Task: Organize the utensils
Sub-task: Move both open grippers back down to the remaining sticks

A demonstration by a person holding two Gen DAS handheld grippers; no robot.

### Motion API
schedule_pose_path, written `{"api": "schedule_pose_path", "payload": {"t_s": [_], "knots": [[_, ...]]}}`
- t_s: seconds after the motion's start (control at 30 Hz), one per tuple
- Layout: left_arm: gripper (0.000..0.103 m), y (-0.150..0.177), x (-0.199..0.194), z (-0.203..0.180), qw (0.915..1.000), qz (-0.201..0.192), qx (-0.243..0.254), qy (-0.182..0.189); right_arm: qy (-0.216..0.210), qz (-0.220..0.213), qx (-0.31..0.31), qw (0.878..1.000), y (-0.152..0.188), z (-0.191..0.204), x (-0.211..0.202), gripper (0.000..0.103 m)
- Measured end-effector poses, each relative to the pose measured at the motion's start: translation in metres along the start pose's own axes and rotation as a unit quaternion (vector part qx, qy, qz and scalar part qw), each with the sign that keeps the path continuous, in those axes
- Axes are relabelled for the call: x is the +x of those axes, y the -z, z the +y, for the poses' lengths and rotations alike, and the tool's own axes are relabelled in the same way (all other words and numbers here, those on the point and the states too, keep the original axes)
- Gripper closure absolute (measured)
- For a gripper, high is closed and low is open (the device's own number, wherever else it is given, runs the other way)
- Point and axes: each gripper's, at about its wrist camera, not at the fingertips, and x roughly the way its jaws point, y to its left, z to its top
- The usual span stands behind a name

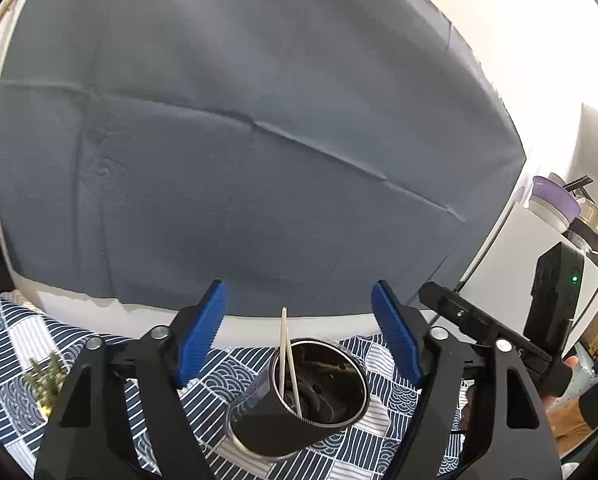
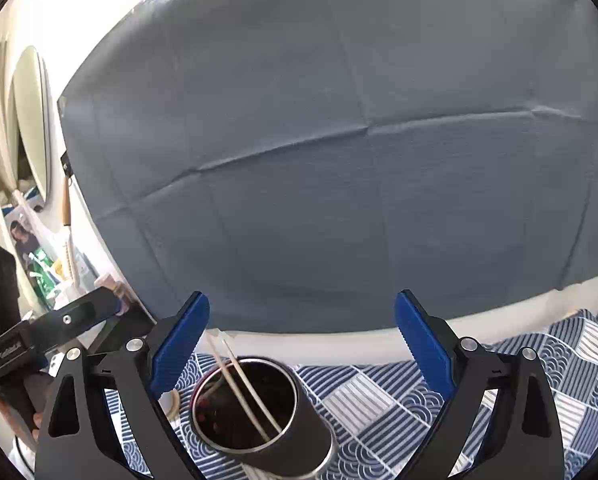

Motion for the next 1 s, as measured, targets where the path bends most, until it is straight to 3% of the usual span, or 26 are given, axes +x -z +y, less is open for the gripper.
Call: {"api": "schedule_pose_path", "payload": {"t_s": [0.07,0.23,0.37,0.63,0.9,1.0], "knots": [[0.017,0.0,-0.003,-0.007,1.0,0.005,-0.003,-0.001,0.011,-0.001,0.006,1.0,0.001,-0.001,-0.012,0.012],[0.016,0.012,-0.016,-0.012,0.9997,0.022,-0.014,-0.003,0.011,0.011,0.029,0.999,0.005,-0.008,-0.038,0.012],[0.01,0.026,-0.022,-0.019,0.9987,0.045,-0.021,-0.007,0.015,0.018,0.037,0.999,0.011,-0.01,-0.063,0.011],[0.006,0.068,-0.046,-0.026,0.9965,0.065,-0.033,-0.042,0.033,0.033,0.032,0.998,0.041,-0.011,-0.105,0.011],[0.006,0.121,-0.059,-0.02,0.9918,0.097,-0.036,-0.075,0.041,0.071,0.024,0.996,0.084,-0.009,-0.121,0.011],[0.006,0.141,-0.06,-0.016,0.9896,0.117,-0.045,-0.07,0.049,0.086,0.016,0.995,0.104,-0.008,-0.125,0.011]]}}
